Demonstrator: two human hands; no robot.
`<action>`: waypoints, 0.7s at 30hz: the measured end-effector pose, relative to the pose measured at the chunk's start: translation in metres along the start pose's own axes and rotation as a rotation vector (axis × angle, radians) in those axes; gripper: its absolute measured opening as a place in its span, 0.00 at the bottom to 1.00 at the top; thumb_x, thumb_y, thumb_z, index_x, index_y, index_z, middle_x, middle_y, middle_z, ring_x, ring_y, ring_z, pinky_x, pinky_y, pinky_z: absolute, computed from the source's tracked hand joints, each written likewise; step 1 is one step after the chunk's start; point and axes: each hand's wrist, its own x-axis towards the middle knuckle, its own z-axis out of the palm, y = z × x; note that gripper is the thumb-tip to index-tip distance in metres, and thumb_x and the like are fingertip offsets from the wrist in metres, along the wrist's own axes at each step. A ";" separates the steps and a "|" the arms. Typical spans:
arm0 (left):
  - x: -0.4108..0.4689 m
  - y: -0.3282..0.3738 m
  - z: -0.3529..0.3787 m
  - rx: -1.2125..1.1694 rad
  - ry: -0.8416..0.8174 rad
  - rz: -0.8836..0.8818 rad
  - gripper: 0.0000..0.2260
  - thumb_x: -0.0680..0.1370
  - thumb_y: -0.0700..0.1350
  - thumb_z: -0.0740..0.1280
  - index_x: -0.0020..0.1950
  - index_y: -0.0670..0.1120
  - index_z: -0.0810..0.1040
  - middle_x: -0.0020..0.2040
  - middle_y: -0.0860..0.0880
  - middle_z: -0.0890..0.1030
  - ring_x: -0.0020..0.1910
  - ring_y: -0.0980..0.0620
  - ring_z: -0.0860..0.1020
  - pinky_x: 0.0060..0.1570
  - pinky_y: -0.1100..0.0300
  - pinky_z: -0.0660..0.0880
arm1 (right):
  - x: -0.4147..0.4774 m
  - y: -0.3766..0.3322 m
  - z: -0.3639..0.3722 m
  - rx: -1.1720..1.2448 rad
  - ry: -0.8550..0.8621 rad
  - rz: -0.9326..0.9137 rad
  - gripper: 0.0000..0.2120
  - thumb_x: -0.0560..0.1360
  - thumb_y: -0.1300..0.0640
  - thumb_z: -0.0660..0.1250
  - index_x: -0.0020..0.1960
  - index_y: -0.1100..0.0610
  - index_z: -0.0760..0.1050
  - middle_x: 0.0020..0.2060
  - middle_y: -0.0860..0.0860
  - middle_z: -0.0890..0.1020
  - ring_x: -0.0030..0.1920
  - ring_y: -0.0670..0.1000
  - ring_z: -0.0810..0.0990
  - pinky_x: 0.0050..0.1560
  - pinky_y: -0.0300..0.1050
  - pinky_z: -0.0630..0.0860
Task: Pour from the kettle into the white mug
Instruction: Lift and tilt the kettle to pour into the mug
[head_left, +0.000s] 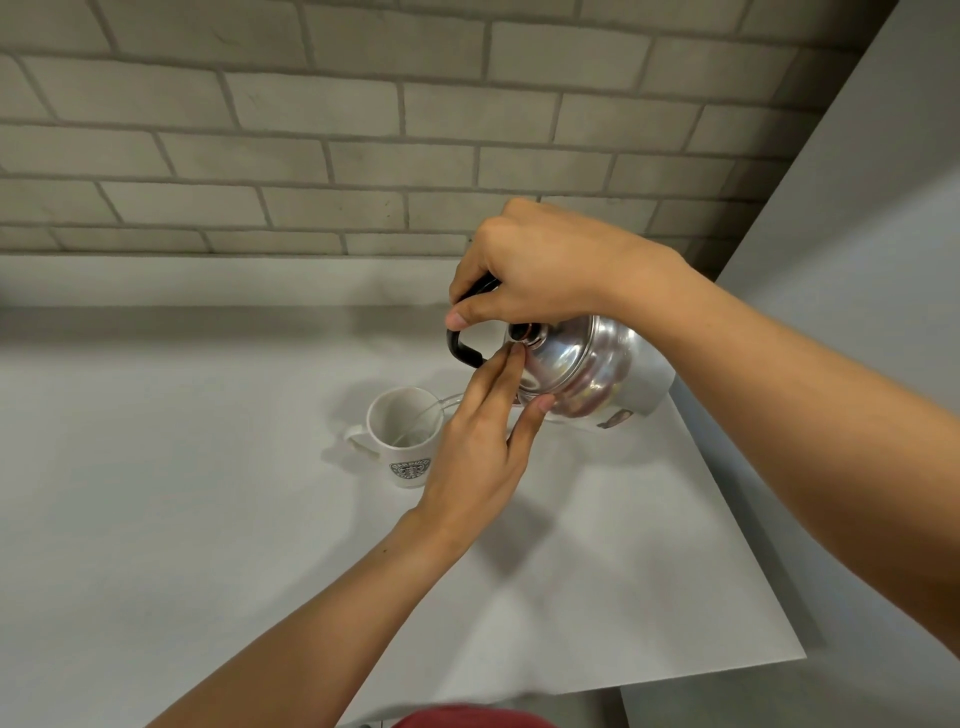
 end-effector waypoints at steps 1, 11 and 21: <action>0.001 0.000 0.000 -0.003 0.000 -0.001 0.25 0.85 0.56 0.61 0.80 0.50 0.64 0.78 0.50 0.68 0.74 0.52 0.72 0.68 0.50 0.75 | 0.001 0.000 0.000 -0.002 -0.002 -0.001 0.13 0.78 0.39 0.71 0.52 0.46 0.88 0.38 0.42 0.86 0.41 0.48 0.82 0.43 0.50 0.80; 0.006 0.000 0.001 -0.026 0.029 0.001 0.26 0.84 0.56 0.60 0.80 0.48 0.66 0.77 0.49 0.69 0.73 0.52 0.73 0.68 0.50 0.75 | 0.007 -0.002 -0.005 -0.015 -0.016 0.002 0.14 0.78 0.38 0.71 0.54 0.46 0.88 0.43 0.44 0.89 0.46 0.50 0.85 0.46 0.51 0.82; 0.008 0.001 -0.001 -0.054 0.052 -0.003 0.26 0.84 0.57 0.60 0.79 0.46 0.67 0.76 0.48 0.70 0.73 0.52 0.73 0.67 0.48 0.76 | 0.013 -0.006 -0.008 -0.051 -0.031 -0.005 0.14 0.78 0.39 0.71 0.55 0.45 0.88 0.43 0.44 0.88 0.45 0.50 0.84 0.44 0.49 0.80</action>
